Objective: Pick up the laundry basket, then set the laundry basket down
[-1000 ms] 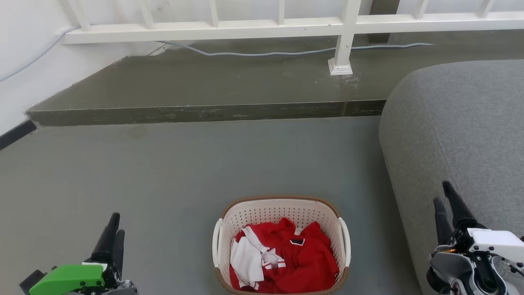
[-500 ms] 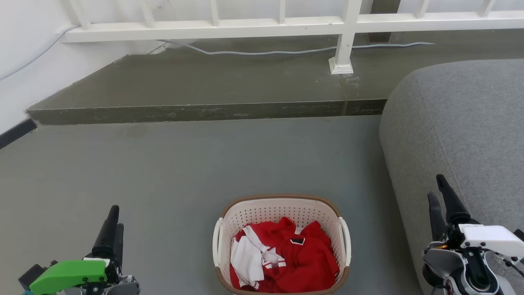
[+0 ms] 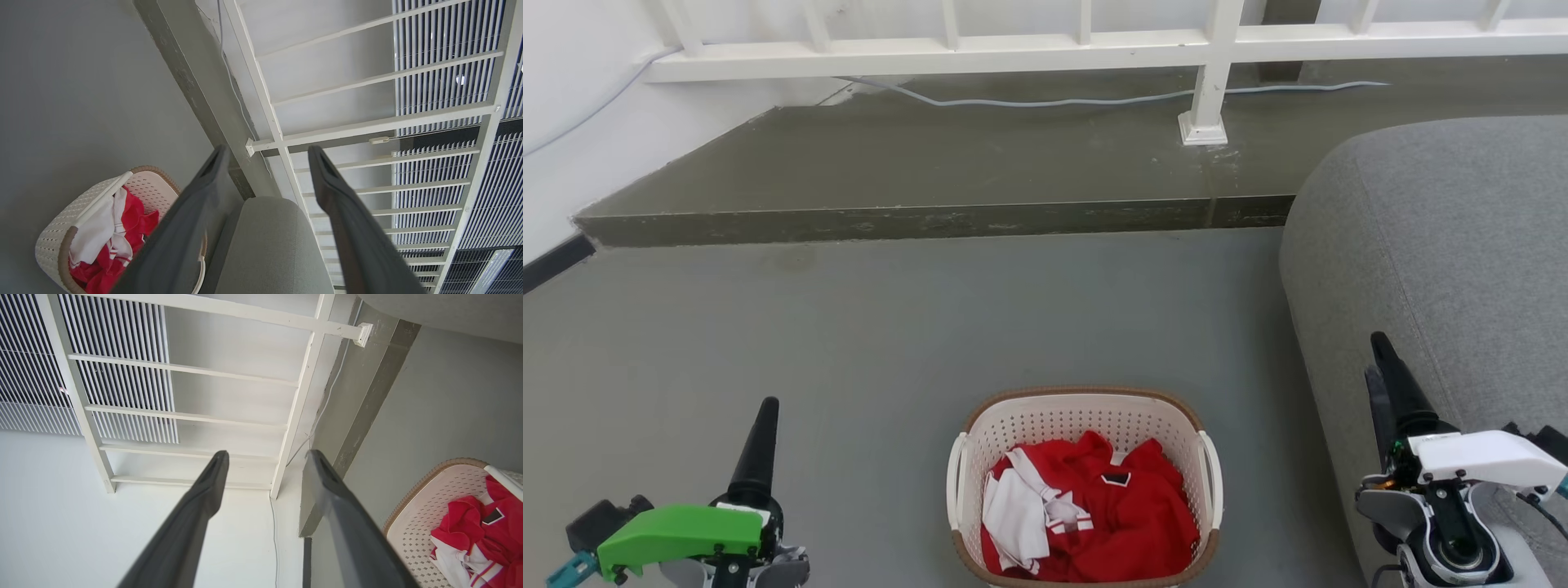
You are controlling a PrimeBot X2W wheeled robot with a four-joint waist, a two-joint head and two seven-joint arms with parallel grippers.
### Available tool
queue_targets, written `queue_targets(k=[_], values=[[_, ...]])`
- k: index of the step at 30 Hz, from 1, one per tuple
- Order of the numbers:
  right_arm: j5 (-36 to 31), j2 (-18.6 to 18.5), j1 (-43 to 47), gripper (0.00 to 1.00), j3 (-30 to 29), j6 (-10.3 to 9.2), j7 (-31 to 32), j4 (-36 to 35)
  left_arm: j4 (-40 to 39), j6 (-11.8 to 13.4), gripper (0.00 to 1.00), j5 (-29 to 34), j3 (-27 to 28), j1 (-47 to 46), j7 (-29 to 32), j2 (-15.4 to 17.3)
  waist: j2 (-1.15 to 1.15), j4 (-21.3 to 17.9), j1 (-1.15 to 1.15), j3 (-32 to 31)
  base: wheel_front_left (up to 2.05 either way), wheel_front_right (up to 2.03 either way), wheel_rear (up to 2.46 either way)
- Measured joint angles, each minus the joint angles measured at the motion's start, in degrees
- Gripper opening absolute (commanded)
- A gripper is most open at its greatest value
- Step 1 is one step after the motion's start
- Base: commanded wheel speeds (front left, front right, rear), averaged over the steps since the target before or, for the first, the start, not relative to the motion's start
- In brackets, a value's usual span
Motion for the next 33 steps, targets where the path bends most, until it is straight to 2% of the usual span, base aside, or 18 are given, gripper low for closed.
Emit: queue_targets(k=[9,15,33], values=[[-7.09,-1.48,-1.13,1.00,3.30,0.01,-1.66,-0.86,-0.18,0.00,1.00,6.95,-2.50,-0.15,-1.70,0.98,0.00,0.02,0.00,0.15,0.00,0.00,0.00],[-13.62,-2.32,-2.13,1.00,3.92,0.01,-2.81,-1.74,-0.14,0.00,1.00,14.55,-3.45,-0.51,-2.75,2.37,0.00,0.05,0.00,0.17,0.00,0.00,0.00],[-31.52,-2.96,-2.21,1.00,7.59,0.01,-6.12,-2.53,-1.56,1.40,1.00,31.82,-5.91,-1.05,-6.12,2.05,0.00,0.26,0.00,0.15,0.00,0.00,0.00]])
